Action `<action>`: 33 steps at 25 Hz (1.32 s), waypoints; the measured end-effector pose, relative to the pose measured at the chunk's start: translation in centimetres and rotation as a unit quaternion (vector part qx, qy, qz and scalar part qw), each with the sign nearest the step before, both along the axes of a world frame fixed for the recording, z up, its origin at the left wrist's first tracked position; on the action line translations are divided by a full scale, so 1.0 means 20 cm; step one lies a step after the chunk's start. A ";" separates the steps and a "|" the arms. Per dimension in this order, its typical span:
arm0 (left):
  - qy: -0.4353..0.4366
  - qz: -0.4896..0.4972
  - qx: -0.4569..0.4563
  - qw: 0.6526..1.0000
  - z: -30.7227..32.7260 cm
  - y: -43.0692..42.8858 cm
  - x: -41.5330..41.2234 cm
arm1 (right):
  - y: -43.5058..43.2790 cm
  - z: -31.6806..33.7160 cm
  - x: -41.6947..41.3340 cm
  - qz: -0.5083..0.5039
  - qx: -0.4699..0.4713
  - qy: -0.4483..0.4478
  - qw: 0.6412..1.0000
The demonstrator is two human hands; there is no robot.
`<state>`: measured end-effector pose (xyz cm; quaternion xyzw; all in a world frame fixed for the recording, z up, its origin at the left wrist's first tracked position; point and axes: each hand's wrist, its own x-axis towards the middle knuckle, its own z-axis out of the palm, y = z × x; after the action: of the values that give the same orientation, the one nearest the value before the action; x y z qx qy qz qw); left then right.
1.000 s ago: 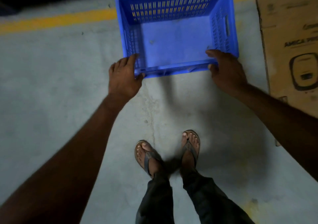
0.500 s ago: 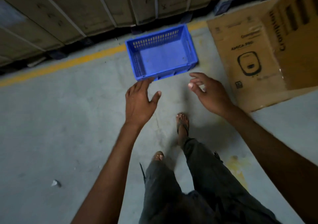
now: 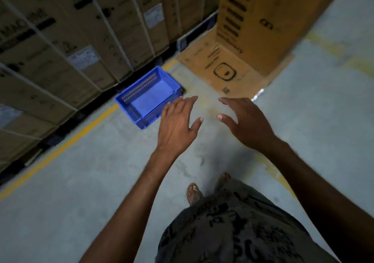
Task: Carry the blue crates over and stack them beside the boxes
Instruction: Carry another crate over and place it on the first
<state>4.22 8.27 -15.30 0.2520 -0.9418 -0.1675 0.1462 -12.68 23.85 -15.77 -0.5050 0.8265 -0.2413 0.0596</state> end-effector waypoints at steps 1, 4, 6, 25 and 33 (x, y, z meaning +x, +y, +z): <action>-0.004 -0.036 -0.018 0.999 0.04 0.11 -0.05 | 0.17 0.02 0.01 -0.027 0.004 0.020 0.999; -0.011 -0.126 -0.062 0.990 0.12 0.45 -0.23 | 0.64 0.03 0.02 -0.106 0.013 0.024 0.994; -0.011 -0.192 -0.077 0.978 0.16 0.74 -0.34 | 0.98 0.05 0.03 -0.167 0.008 0.017 0.986; -0.018 -0.601 0.076 0.796 0.13 4.16 -1.11 | 4.25 0.02 0.34 -0.704 -0.127 -0.089 0.693; -0.018 -0.748 0.017 0.663 0.03 5.35 -1.50 | 5.20 -0.01 0.23 -0.791 -0.085 -0.086 0.600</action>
<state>-25.83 115.21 -14.73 -0.5320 -0.8130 -0.2316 -0.0492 -8.03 127.77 -15.96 0.3667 0.8696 -0.3052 -0.1271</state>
